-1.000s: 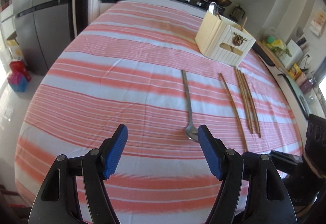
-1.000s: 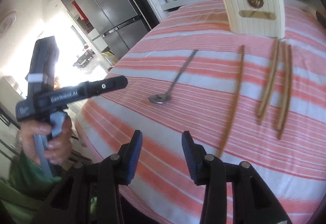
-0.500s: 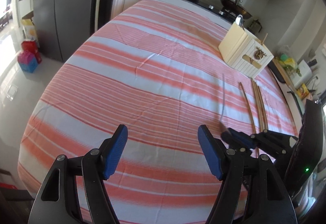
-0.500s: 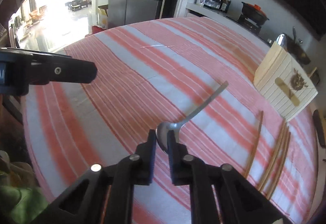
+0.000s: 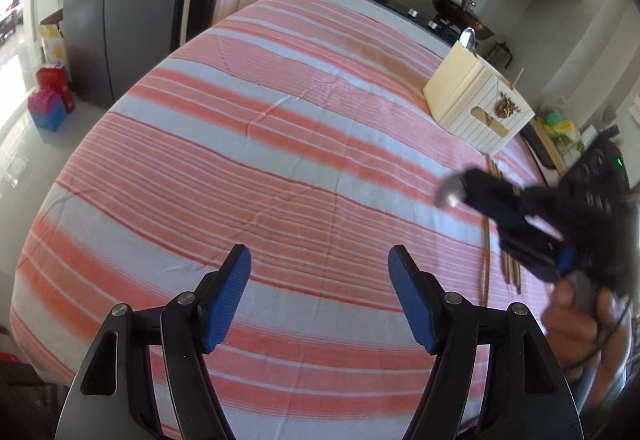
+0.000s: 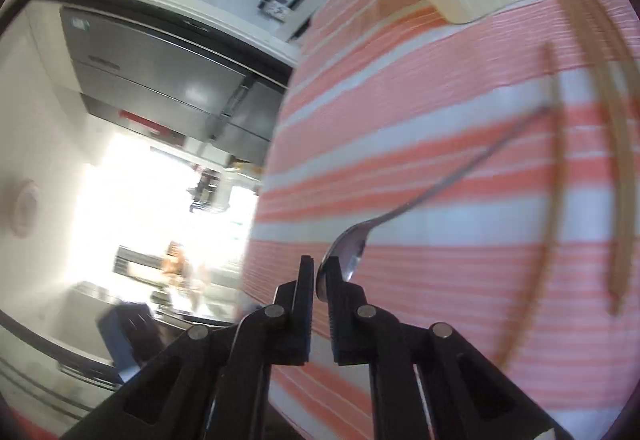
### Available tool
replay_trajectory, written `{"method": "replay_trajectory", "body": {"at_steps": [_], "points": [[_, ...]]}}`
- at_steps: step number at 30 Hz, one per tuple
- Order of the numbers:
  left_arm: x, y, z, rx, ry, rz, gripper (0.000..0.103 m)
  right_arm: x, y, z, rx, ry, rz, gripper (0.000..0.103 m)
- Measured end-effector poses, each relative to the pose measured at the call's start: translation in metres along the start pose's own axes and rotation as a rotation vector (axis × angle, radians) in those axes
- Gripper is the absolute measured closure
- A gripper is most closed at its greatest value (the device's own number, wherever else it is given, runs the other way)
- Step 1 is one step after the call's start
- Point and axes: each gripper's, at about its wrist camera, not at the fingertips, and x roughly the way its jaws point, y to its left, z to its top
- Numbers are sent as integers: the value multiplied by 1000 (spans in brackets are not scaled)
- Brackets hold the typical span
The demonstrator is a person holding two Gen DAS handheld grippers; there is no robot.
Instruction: Organize utensils
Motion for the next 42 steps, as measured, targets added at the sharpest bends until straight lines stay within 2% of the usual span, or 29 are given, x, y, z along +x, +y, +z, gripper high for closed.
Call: {"method": "replay_trajectory", "body": {"at_steps": [1, 2, 3, 5, 6, 9, 12, 16, 19, 20, 23, 25, 27, 33, 38, 42], "points": [[-2, 0, 1, 1, -9, 7, 30, 11, 3, 12, -8, 2, -6, 70], [-6, 1, 2, -2, -19, 14, 30, 14, 4, 20, -1, -22, -45, 57], [-10, 3, 2, -9, -25, 15, 30, 11, 6, 27, 1, -48, -47, 52], [-13, 7, 1, -23, -23, 10, 30, -4, 15, 32, -59, -54, -4, 52], [-12, 7, 1, -26, -17, 11, 30, -16, 19, 30, -99, -73, -24, 52], [2, -5, 3, -14, 13, -19, 30, -54, 27, 17, -233, -136, -168, 52], [21, -32, 10, 13, 43, -77, 30, -85, 22, 0, -325, -163, -299, 52], [54, -76, 30, 21, 45, -104, 26, -122, -4, -24, -347, -195, -489, 52], [88, -108, 50, -25, 62, -92, 25, -137, -18, -43, -372, -215, -610, 52], [101, -119, 56, -36, 63, -81, 25, -140, -23, -49, -373, -218, -631, 52], [138, -152, 64, 6, 71, 34, 25, -155, -36, -65, -350, -229, -636, 52], [158, -168, 61, 87, 72, 153, 26, -166, -39, -74, -346, -240, -641, 52], [163, -181, 55, 191, 41, 281, 28, -174, -37, -80, -357, -260, -657, 52], [134, -152, 36, 272, 41, 366, 28, -183, -35, -84, -400, -283, -708, 52], [104, -113, 25, 276, 52, 397, 28, -174, -46, -81, -391, -249, -740, 52], [86, -93, 20, 296, 29, 459, 29, -162, -57, -65, -346, -216, -769, 53]]}}
